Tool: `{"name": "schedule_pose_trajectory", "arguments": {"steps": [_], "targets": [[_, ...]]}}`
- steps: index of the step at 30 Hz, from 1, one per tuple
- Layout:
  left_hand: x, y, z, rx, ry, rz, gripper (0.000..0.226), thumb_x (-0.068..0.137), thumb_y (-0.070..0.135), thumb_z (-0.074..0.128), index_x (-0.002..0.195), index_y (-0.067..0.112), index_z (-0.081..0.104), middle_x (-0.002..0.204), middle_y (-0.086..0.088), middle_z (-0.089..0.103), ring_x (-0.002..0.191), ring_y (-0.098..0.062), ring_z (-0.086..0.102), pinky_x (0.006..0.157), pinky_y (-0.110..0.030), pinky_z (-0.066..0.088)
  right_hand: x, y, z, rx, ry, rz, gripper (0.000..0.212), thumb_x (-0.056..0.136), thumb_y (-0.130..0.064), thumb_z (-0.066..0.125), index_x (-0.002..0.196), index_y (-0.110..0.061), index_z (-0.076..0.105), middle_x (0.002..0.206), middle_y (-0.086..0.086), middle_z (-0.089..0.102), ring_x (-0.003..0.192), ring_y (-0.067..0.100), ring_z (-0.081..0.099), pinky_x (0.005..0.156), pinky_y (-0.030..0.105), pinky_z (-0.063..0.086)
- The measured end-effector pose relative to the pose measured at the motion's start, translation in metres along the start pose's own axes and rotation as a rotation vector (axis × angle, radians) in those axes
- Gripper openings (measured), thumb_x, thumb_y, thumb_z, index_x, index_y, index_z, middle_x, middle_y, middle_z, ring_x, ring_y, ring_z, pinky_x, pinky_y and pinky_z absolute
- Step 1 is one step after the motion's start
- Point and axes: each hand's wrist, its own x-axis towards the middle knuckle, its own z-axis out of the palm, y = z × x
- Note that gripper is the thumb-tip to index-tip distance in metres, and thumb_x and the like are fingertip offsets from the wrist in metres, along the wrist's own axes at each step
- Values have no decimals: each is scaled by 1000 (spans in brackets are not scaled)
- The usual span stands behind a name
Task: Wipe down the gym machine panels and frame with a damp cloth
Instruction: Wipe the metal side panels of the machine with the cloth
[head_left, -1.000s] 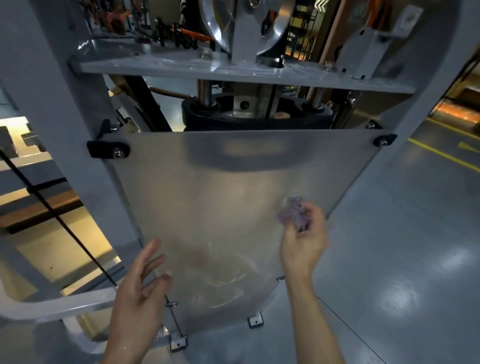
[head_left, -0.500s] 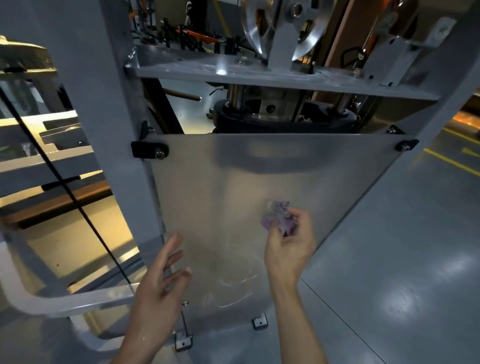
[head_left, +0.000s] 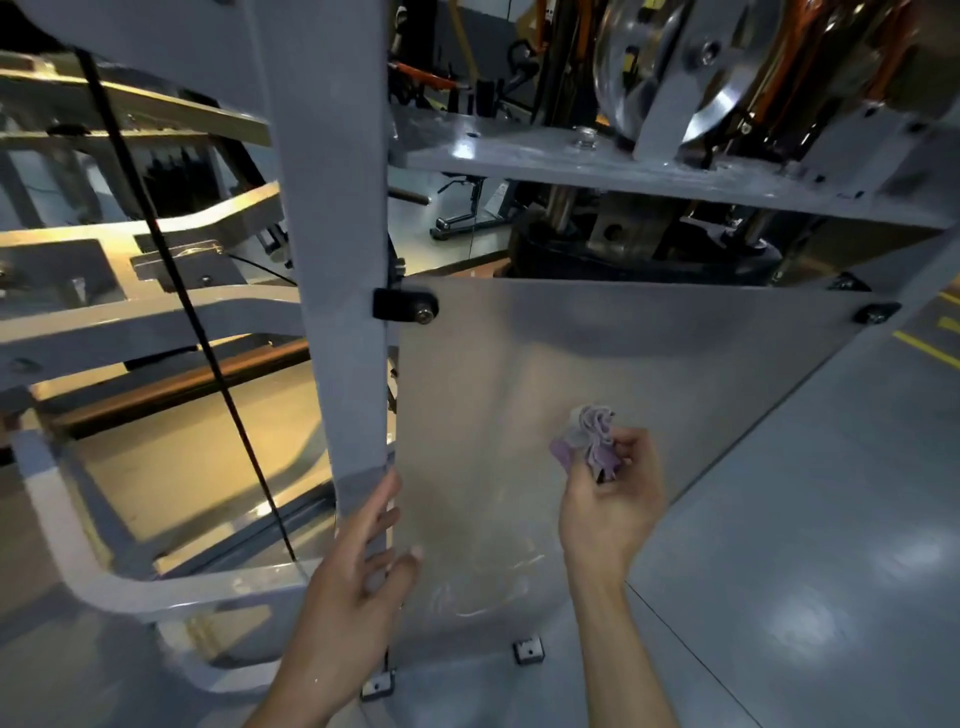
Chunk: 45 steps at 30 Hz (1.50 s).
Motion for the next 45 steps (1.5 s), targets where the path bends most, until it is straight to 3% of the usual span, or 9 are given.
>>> {"name": "schedule_pose_trajectory", "arguments": {"steps": [3,8,13,16,21,28,33,39,45], "targets": [[0,2,-6,2,-43,11,72,101,10,62,150,57,39,148,37,47,135,15,44,115,-35,44,-26,4,19,-7,-113,-31,37,80,11,62,91,-25,58,85,-11,59,79,25,63,71,54,61],[5,1,-13,33,-83,56,66,101,20,63,148,60,38,148,44,42,133,19,42,112,-28,43,-52,-17,28,-53,-293,-153,29,70,2,61,93,-15,62,88,-4,59,79,13,61,67,38,54],[4,-3,-18,45,-114,63,68,102,23,62,150,61,34,151,40,40,135,16,42,115,-32,43,-28,-3,15,27,-105,-30,44,79,1,62,91,-42,60,87,-6,63,82,30,67,72,57,60],[5,-6,-19,50,-133,42,69,101,31,64,149,67,30,152,36,42,137,8,45,116,-40,43,-36,-11,25,1,-67,-41,46,80,8,63,88,-36,57,86,-4,60,80,25,64,72,54,60],[8,-5,-22,53,-151,35,69,100,36,65,148,69,28,149,34,45,135,6,46,115,-42,46,-67,-29,43,-79,-256,-118,33,71,9,62,90,-17,58,86,-4,58,79,16,60,69,44,54],[9,-5,-21,36,-150,52,66,102,27,64,147,64,31,143,46,41,133,16,43,114,-33,45,-46,-28,33,-115,-74,-128,46,77,8,66,87,-35,54,83,-6,61,78,16,61,69,27,50],[10,-7,-18,-21,-149,30,67,98,33,66,150,59,35,143,39,45,125,17,51,111,-34,48,-77,-36,52,-124,-303,-149,34,73,12,63,91,-15,57,86,-10,56,79,11,57,68,29,48],[9,-3,-20,-35,-135,59,62,101,9,62,142,51,42,128,50,52,124,21,49,91,-7,47,-90,-45,57,-128,-486,-238,35,69,11,61,94,-14,61,92,-5,60,83,10,61,69,23,49],[-6,-8,-31,-199,-5,3,30,105,13,57,125,32,67,117,22,74,109,-1,69,95,-28,52,-84,-49,35,206,-633,274,30,89,12,62,102,-13,70,88,-8,74,81,6,69,73,23,55]]}}
